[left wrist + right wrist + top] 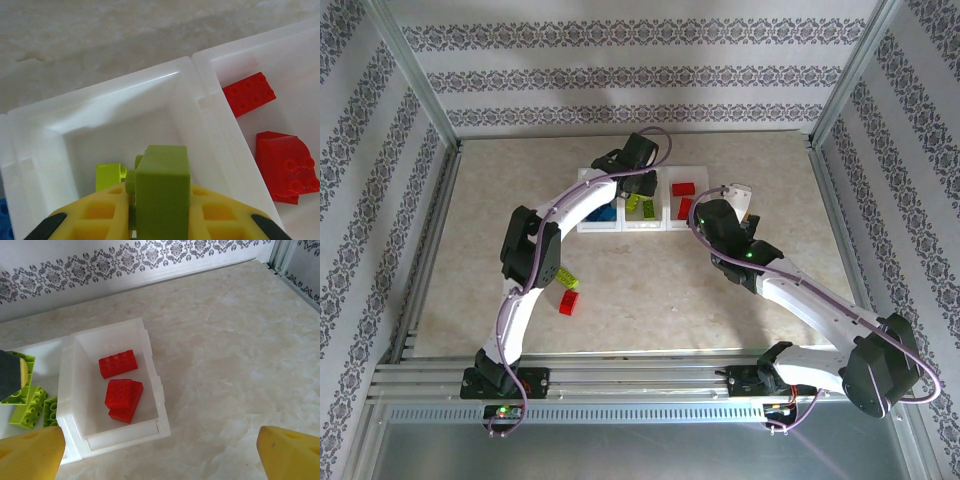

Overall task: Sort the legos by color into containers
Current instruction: Place the lego in the container.

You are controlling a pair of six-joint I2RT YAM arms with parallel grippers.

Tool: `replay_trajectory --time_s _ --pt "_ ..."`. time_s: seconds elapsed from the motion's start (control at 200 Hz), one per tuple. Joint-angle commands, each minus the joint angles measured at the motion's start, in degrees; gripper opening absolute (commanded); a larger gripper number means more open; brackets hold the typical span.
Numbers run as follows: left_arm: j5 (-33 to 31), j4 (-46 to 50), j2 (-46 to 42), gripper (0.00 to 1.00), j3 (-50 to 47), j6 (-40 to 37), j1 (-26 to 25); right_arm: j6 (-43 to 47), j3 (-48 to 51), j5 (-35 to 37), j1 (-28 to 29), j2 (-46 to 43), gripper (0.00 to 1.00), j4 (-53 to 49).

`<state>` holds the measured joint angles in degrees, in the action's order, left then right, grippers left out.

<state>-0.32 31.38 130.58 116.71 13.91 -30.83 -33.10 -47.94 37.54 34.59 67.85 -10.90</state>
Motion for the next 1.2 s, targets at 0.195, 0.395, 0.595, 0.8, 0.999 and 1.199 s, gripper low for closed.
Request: replay_trajectory --time_s 0.195,0.395,0.595,0.8,0.999,1.199 --pt "-1.45 5.07 4.70 0.25 7.24 -1.17 -0.96 -1.40 1.53 1.48 -0.55 -0.97 0.98 -0.59" --pt "-1.28 5.80 6.73 0.25 9.00 -1.08 -0.90 -1.50 1.76 1.42 -0.52 -0.89 0.98 -0.40" --pt "-1.62 6.32 8.36 0.26 10.51 -1.08 -0.94 -1.58 1.67 1.38 -0.64 -0.38 0.98 -0.38" --pt "-1.54 7.09 8.94 0.34 11.82 -1.17 -0.94 -1.47 1.45 1.18 -0.85 0.08 0.98 -0.37" --pt "-1.18 8.08 8.03 0.36 13.19 -1.26 -0.95 -1.55 1.27 1.06 -0.89 0.26 0.98 -0.30" --pt "-1.35 8.06 4.33 0.47 12.51 -1.34 -0.90 -1.57 1.54 0.84 -0.84 0.08 0.98 -0.25"
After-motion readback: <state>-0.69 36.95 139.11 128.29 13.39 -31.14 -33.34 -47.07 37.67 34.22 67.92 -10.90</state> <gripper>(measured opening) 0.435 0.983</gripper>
